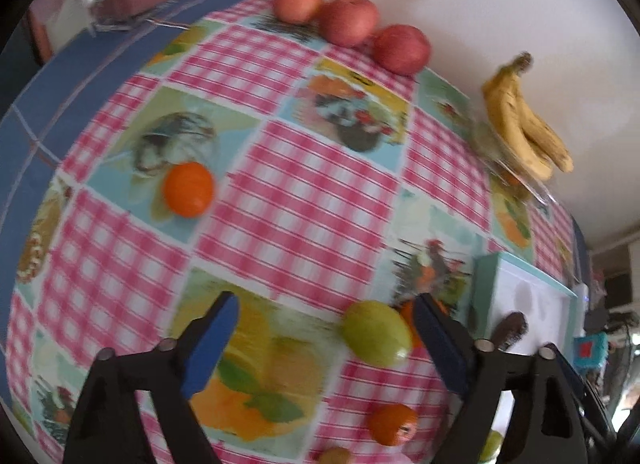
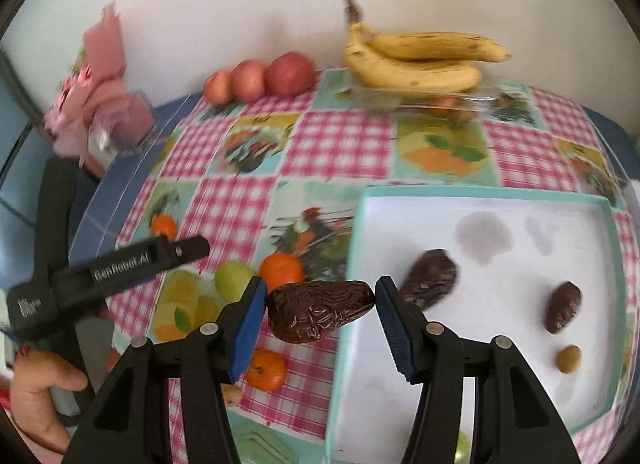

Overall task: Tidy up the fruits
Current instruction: 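Grasp the large dark date with the right tool while the left grasps a green guava, then carry the date and guava over the white tray with both tools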

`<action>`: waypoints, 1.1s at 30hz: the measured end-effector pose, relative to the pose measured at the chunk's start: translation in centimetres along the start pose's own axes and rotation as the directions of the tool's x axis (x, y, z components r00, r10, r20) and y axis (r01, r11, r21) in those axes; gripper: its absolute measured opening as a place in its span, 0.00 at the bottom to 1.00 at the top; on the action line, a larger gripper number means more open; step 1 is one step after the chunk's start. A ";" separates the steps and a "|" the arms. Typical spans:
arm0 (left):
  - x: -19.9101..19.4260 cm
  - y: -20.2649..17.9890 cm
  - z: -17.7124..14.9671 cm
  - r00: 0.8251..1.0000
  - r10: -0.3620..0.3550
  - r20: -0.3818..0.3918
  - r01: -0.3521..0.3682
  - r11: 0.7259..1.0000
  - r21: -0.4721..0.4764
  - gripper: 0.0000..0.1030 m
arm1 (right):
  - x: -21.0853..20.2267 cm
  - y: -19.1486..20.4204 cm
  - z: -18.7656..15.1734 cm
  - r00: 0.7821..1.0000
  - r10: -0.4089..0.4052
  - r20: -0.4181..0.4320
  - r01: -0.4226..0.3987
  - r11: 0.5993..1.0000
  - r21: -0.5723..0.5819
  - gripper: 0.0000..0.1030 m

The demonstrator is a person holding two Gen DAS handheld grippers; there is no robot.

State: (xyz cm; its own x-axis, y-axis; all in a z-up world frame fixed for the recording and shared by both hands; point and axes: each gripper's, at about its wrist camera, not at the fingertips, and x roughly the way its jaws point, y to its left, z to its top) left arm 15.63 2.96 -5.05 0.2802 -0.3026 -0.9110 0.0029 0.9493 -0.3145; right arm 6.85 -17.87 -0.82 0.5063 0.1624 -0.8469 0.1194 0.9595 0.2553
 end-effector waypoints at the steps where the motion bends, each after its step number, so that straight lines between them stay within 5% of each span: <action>1: 0.2 -0.4 -0.2 1.000 -0.014 -0.009 0.014 1.000 0.007 0.82 | -0.3 -0.5 -0.1 1.000 -0.002 0.006 0.002 1.000 0.010 0.56; 10: 2.0 -1.7 -1.1 0.996 -0.053 -0.066 0.052 0.998 -0.021 0.68 | -2.3 -6.3 -0.6 0.997 -0.062 0.035 0.056 0.984 0.166 0.56; 16: 2.7 -1.4 -1.5 0.991 -0.105 -0.086 0.097 0.992 -0.085 0.45 | -3.3 -8.2 -0.8 0.996 -0.067 0.050 0.054 0.974 0.219 0.56; 33: -1.4 -0.6 -1.4 0.992 -0.122 0.021 0.123 0.985 -0.117 0.44 | -4.6 -10.6 -1.4 0.993 -0.107 0.058 0.087 0.955 0.283 0.56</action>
State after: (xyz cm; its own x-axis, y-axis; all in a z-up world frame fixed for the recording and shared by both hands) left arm 13.90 2.71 -3.97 0.2976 -0.4141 -0.8602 -0.0749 0.8881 -0.4535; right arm 2.11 -28.49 -0.27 0.5392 0.0450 -0.8410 0.3999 0.8651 0.3027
